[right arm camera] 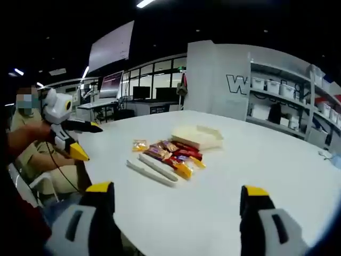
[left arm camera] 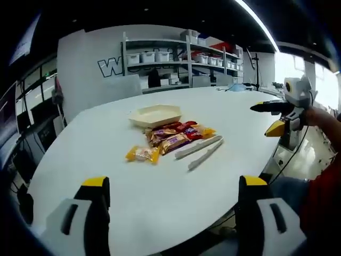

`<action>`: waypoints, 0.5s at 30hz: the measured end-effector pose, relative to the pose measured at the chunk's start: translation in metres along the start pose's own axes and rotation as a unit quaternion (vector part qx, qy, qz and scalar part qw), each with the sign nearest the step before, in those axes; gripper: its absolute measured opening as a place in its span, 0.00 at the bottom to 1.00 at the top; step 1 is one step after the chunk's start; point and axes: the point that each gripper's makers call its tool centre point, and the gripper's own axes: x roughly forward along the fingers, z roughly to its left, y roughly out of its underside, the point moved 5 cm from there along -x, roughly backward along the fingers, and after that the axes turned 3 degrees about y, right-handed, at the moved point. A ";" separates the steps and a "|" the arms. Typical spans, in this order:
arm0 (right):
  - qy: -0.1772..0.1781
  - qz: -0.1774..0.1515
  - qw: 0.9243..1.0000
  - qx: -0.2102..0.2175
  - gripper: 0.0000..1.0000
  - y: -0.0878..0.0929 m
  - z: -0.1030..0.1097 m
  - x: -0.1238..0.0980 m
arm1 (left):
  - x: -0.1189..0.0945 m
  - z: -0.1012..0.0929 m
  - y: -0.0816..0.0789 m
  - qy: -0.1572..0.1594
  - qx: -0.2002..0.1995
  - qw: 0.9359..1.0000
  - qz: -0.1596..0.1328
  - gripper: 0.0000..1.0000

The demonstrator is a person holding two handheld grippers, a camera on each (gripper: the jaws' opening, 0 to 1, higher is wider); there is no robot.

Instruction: Place the target food into the container with the food tongs after gripping and lifting it, then release it inside without dropping or visibly crushing the food.

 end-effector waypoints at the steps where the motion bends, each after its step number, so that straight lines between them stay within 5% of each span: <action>1: 0.000 0.000 1.000 0.000 0.98 0.000 0.000 0.000 | 0.000 0.000 0.000 0.000 0.000 1.000 0.000 0.99; 15: 0.000 0.002 1.000 -0.004 0.99 0.001 0.002 0.001 | -0.001 0.000 0.004 0.000 -0.002 1.000 0.004 0.99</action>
